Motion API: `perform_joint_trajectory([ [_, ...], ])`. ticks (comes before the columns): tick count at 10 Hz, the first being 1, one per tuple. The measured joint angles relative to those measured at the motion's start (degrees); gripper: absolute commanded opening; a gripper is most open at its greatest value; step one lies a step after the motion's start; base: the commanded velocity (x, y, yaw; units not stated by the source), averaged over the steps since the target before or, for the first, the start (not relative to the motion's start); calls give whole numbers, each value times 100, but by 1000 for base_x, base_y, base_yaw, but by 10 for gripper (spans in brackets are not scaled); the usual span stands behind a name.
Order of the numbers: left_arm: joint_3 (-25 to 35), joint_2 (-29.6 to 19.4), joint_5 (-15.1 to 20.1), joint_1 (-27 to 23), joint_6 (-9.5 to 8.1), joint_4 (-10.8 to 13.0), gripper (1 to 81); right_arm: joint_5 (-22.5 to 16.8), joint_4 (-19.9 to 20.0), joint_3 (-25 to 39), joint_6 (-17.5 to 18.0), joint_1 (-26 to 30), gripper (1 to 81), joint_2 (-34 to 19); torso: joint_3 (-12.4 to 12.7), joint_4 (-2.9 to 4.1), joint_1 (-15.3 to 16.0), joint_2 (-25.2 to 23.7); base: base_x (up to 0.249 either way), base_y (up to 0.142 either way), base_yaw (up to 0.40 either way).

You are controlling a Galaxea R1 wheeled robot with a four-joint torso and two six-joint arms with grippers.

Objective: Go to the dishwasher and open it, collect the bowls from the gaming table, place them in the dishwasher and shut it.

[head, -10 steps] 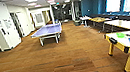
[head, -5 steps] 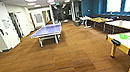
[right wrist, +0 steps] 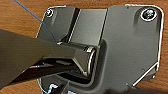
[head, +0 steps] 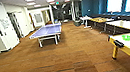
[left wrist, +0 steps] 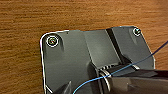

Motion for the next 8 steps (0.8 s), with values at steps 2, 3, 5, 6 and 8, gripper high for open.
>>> perform_joint_trajectory([
  [2, 0, -9, 13, 17, 0, -1, 811, 0, 0, -1, 0, -4, 811, -2, 0, 0, 5, 2, 0, 0, 0],
  [3, 0, -17, 9, 22, 0, 0, 811, 1, 0, -1, 0, -6, 811, -2, 0, 0, 5, 2, 0, 0, 0],
  [5, 7, -20, 20, 101, 0, -1, 811, -21, 0, -1, 0, -26, 811, 0, 0, 0, 0, 0, 0, 0, 0],
  [6, 5, -24, 26, 102, 0, -1, 811, -11, 0, -1, 0, -20, 811, 0, 0, 0, 0, 0, 0, 0, 0],
  [8, 5, -20, 20, 94, 0, -1, 811, -16, 0, -1, 0, -15, 811, -2, 0, 0, 0, 2, 0, 0, 0],
])
